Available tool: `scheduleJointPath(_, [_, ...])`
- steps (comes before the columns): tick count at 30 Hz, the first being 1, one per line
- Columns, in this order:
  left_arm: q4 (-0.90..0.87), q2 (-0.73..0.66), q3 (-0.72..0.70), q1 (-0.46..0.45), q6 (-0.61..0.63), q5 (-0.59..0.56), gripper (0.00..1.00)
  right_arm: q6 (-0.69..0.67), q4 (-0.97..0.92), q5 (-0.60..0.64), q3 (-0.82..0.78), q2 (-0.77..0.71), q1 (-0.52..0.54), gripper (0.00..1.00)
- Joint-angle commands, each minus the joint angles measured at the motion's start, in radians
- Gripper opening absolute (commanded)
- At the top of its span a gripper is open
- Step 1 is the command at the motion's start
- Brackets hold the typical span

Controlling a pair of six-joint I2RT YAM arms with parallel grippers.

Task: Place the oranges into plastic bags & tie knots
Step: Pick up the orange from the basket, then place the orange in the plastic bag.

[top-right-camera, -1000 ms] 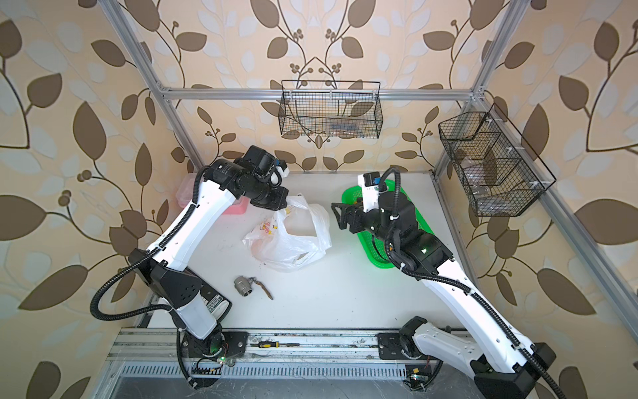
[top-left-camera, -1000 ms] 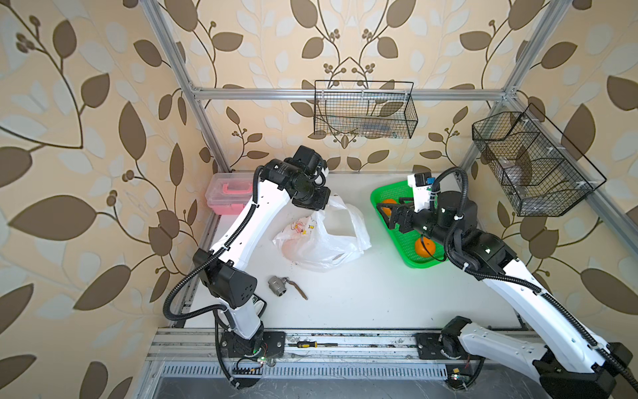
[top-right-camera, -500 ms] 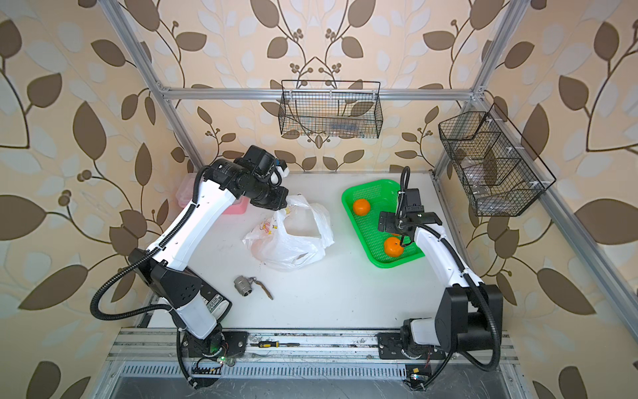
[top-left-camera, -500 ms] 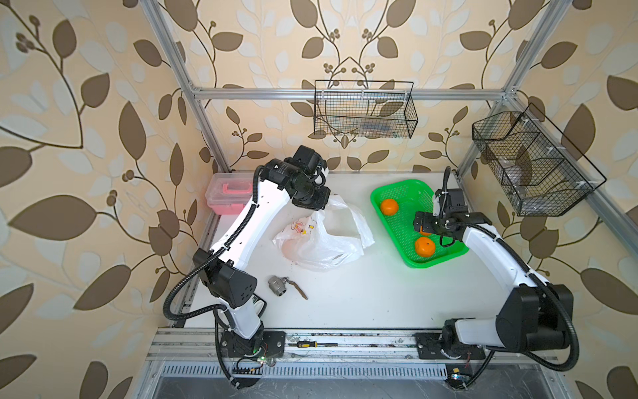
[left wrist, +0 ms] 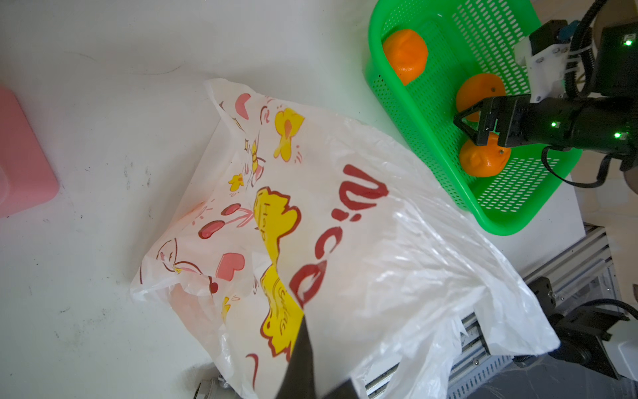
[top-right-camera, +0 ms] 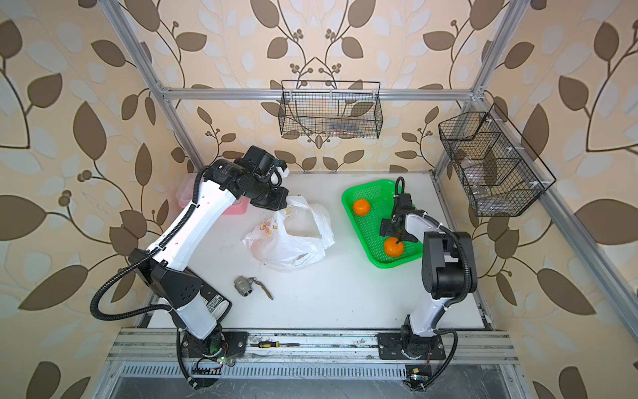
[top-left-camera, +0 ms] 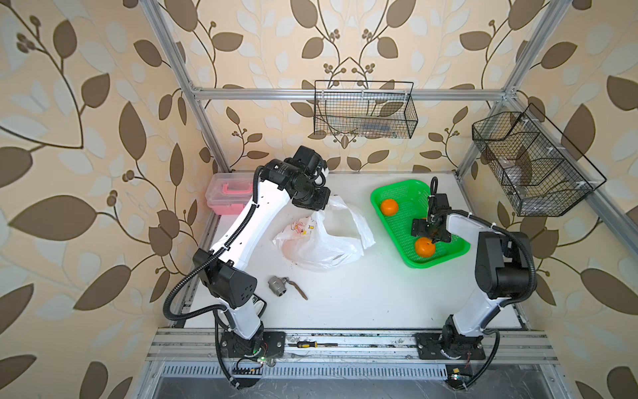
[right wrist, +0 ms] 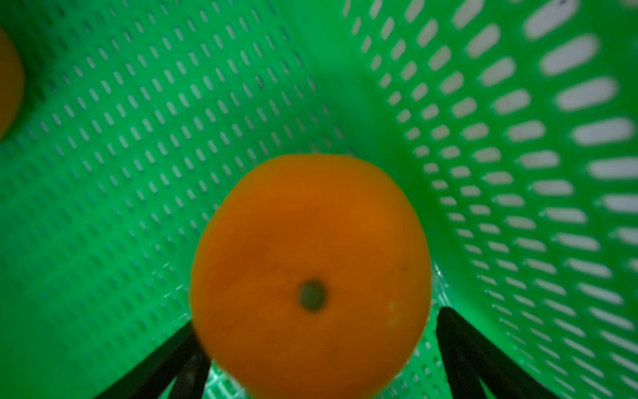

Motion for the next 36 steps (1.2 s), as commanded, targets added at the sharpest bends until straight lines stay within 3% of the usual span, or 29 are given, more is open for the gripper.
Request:
scheduleJointPath(1, [0.004, -0.035, -0.001, 0.009, 0.023, 0.012, 0.00, -0.025, 0.053, -0.006, 0.060, 0.037, -0.008, 0.94])
scheduleJointPath(6, [0.003, -0.031, 0.001, 0.009, 0.023, 0.011, 0.00, -0.043, 0.079, -0.028, 0.083, 0.074, -0.009, 0.86])
scheduleJointPath(10, [0.001, -0.031, 0.005, 0.010, 0.024, 0.007, 0.00, -0.050, 0.077, -0.045, 0.089, 0.057, -0.009, 0.73])
scheduleJointPath(18, [0.001, -0.028, 0.005, 0.009, 0.024, 0.007, 0.00, -0.042, 0.030, -0.067, -0.001, -0.245, 0.044, 0.71])
scheduleJointPath(22, [0.003, -0.029, -0.001, 0.009, 0.024, 0.001, 0.00, -0.001, -0.024, -0.091, -0.023, -0.464, 0.194, 0.71])
scheduleJointPath(27, [0.011, -0.027, -0.007, 0.010, 0.018, 0.004, 0.00, 0.128, 0.039, -0.125, -0.015, -0.620, 0.483, 0.71])
scheduleJointPath(30, [0.011, -0.026, -0.007, 0.009, 0.017, 0.003, 0.00, 0.185, 0.093, -0.071, 0.014, -0.626, 0.668, 0.71])
scheduleJointPath(36, [0.007, -0.031, -0.003, 0.009, 0.014, -0.011, 0.00, 0.221, 0.199, 0.003, 0.071, -0.491, 0.911, 0.71])
